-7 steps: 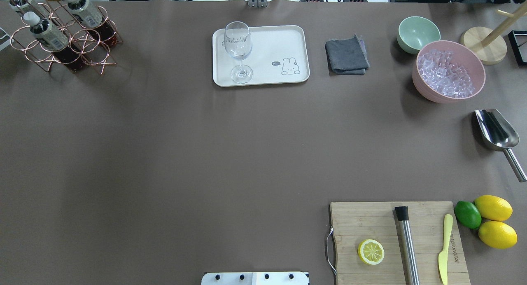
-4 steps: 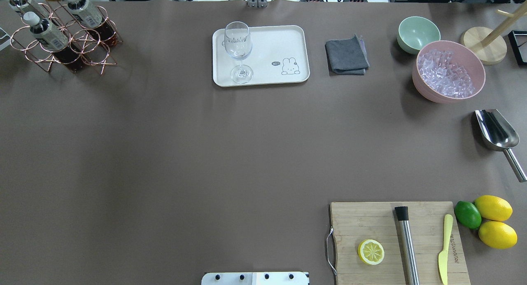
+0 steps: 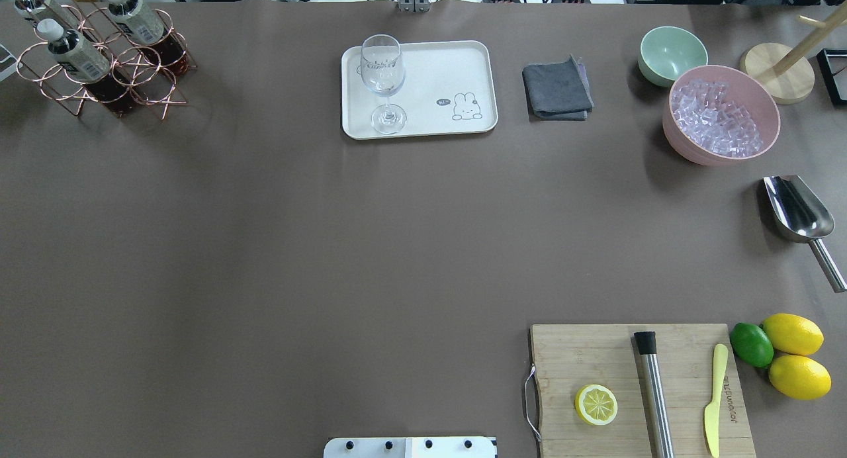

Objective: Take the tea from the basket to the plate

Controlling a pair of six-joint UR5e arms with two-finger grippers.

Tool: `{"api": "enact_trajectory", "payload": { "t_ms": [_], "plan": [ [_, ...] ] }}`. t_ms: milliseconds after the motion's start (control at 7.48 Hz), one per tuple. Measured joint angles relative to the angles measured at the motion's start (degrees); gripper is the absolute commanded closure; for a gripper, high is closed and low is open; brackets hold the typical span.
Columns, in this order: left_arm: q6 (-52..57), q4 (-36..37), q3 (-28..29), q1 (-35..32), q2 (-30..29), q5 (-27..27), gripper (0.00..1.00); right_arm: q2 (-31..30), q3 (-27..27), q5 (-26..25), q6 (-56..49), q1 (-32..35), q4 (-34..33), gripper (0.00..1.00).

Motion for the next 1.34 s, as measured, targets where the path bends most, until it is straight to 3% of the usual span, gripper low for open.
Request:
{"api": "enact_trajectory", "payload": {
  "t_ms": [534, 1202, 1336],
  "plan": [
    [-13.76, -2.1, 10.87, 0.88, -9.16, -0.51, 0.03, 0.51, -0.09, -0.14, -0.04, -0.08, 0.0, 0.0],
    [-26.85, -7.32, 13.15, 6.94, -11.59, -1.8, 0.03, 0.88, -2.16, -0.49, -0.14, -0.09, 0.04, 0.0],
    [-27.32, -7.59, 13.14, 7.16, -11.35, -2.47, 0.19, 1.47, -2.18, -0.59, -0.16, -0.09, 0.07, 0.0]
  ]
}}
